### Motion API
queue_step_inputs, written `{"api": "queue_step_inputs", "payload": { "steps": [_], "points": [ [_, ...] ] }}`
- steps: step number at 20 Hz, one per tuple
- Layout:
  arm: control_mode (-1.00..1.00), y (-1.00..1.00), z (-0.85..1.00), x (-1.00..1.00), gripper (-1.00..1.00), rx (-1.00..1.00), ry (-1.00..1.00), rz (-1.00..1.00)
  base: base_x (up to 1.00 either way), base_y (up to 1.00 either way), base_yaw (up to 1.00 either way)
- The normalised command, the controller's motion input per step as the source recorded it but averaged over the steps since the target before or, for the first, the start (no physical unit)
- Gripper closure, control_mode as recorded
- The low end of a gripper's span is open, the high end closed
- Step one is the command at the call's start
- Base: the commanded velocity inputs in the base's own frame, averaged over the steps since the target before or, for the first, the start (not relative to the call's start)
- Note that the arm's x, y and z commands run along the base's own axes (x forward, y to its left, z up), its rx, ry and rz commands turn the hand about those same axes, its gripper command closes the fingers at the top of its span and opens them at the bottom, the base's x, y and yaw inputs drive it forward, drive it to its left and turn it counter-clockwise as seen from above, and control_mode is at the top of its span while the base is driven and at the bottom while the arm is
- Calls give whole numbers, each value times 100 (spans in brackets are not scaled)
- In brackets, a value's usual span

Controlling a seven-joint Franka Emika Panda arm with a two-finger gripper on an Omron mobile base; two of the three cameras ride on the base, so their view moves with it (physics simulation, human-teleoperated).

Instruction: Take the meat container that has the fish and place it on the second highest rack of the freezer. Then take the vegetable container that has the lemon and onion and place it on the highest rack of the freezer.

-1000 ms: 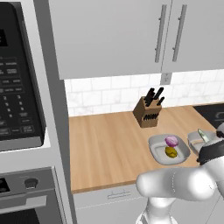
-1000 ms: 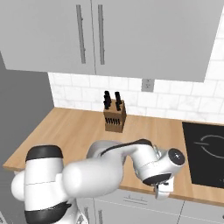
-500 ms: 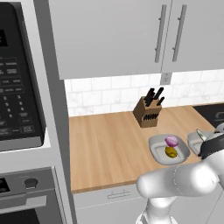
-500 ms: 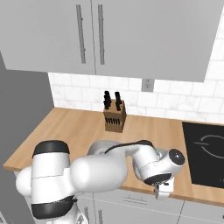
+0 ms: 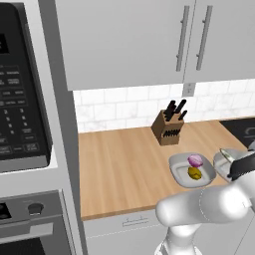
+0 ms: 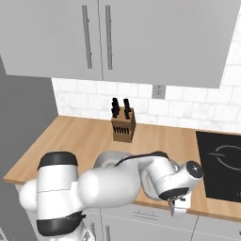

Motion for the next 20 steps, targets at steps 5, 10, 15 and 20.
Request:
{"api": "queue_step_inputs", "payload": {
  "steps": [5, 10, 15, 20],
  "points": [
    [-100, 6, 0, 1, 100, -2, 10, 0, 0, 0, 0],
    [-100, 9, 0, 1, 100, -4, 5, 0, 0, 0, 0],
    [-100, 0, 0, 0, 100, 0, 0, 0, 0, 0, 0],
    [-100, 0, 6, -1, 100, 0, 0, -6, 0, 0, 0]
  ]
}}
